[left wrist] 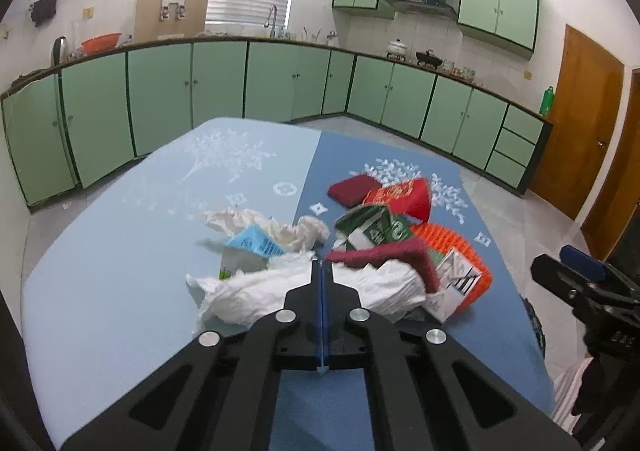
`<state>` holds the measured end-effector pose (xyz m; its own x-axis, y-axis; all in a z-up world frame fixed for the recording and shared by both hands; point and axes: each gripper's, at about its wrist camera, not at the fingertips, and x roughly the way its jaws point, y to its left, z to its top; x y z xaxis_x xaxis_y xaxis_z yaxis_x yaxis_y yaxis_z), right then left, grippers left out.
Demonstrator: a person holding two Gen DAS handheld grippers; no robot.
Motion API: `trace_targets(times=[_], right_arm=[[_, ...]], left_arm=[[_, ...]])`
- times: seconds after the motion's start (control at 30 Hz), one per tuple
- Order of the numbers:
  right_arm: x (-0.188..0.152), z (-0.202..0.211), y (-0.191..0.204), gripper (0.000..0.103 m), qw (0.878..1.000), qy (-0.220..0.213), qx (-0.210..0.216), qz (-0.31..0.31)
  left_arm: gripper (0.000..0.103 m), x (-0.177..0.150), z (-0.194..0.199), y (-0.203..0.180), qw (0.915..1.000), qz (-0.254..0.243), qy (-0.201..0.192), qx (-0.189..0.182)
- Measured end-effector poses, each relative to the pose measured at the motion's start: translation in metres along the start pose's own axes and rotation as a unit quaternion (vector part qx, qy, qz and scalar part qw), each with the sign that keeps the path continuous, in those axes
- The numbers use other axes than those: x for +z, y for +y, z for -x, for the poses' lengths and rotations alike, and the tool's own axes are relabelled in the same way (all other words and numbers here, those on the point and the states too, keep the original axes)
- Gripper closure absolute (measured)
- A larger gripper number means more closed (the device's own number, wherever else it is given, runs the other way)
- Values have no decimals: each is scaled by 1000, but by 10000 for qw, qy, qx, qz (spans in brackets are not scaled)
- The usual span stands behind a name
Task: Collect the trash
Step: 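Grasp the crumpled white tissue with the left gripper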
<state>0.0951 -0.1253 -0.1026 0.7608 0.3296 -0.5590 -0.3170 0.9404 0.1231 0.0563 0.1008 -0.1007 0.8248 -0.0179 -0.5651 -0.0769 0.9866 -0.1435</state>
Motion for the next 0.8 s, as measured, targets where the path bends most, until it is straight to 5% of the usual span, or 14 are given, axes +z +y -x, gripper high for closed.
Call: trace_targets(times=[0.2,0.33,0.47,0.6,0.67,0.73,0.8], right_arm=[[2,0,0,8,10000,-11,21,-1],[-1,-2,1,8,10000,51,48,0],[0,-2,3,8,10000,56,63,42],[0,-3,1,8,10000,58,34,32],[0,-4,-2,8,10000,75,13,-4],[0,-5,-4,8,10000,83,-2,-23],[0,-6,-4,8,10000,86,1,-37]], left_arm=[[100,2,5,2,9999,-45,111,-31],[52,-5,1,5,9996,48,281,-17],[35,-10,-10,4,9990,32,447,41],[35,-15,-29,12,9970,270,729,-14],[46,-16,-30,15,9968,383,682,-186],[71,-15,-28,10,9973,309,625,-240],[81,-14,-24,3,9983,139,532,-212]])
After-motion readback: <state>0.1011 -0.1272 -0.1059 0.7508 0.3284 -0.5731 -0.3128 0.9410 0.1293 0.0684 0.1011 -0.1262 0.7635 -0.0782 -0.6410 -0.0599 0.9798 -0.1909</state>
